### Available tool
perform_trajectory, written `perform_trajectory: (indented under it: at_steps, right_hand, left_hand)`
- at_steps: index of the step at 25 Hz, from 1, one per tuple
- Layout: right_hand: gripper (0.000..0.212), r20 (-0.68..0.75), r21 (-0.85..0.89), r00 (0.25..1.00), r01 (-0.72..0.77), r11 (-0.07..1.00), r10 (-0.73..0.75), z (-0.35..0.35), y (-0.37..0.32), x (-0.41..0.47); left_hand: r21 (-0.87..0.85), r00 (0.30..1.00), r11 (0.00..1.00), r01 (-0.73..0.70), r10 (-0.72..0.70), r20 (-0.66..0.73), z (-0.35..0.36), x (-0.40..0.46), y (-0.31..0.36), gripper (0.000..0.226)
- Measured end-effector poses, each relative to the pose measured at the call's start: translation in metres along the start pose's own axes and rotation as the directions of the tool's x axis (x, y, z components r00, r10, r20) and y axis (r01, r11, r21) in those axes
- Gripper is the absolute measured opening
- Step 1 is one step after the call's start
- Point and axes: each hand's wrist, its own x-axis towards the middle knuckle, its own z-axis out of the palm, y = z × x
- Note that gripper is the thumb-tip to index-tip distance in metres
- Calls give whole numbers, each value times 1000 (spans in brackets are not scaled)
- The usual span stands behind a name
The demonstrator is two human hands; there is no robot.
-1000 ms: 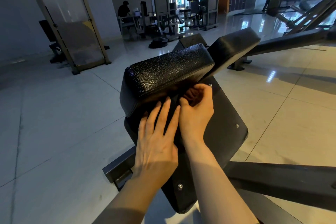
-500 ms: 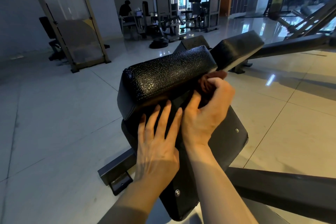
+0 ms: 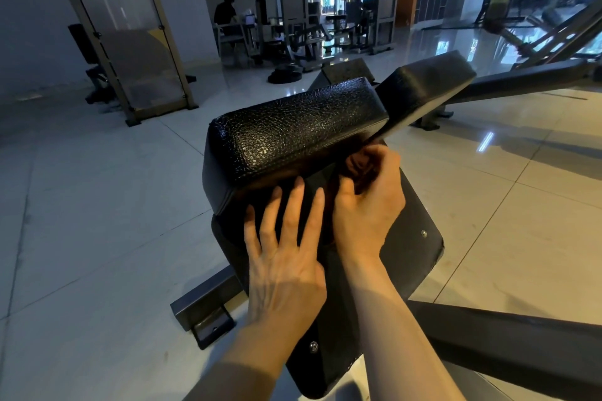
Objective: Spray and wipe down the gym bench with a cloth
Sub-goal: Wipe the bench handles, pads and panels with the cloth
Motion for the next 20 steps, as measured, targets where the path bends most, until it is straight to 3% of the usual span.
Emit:
perform_trajectory:
  at_steps: [4, 6, 9, 10, 14, 18, 20]
  right_hand:
    - [32, -154, 65, 987, 43, 997, -33, -2, -3, 3]
    - [33, -111, 55, 993, 44, 998, -38, 5, -2, 8]
    - [37, 92, 28, 992, -90, 996, 87, 7, 11, 0]
    - [37, 97, 6, 990, -99, 995, 98, 5, 14, -3]
    - [35, -97, 36, 995, -20, 999, 23, 7, 16, 2]
    - [37, 213, 0, 965, -157, 988, 154, 17, 25, -12]
    - [36, 206, -7, 954, -223, 975, 219, 12, 32, -19]
  left_hand:
    - [23, 1000, 999, 22, -22, -5, 1, 2, 3, 99]
    - [19, 1000, 1000, 21, -20, -6, 3, 2, 3, 98]
    - [5, 1000, 1000, 23, -23, -1, 2, 2, 3, 99]
    - [-2, 1000, 1000, 21, -21, -4, 2, 1, 2, 99]
    - [3, 999, 1000, 26, -26, -28, 5, 2, 2, 96]
    - [2, 999, 999, 36, -36, -29, 6, 1, 3, 88]
    - [-4, 1000, 1000, 6, -6, -15, 5, -1, -2, 88]
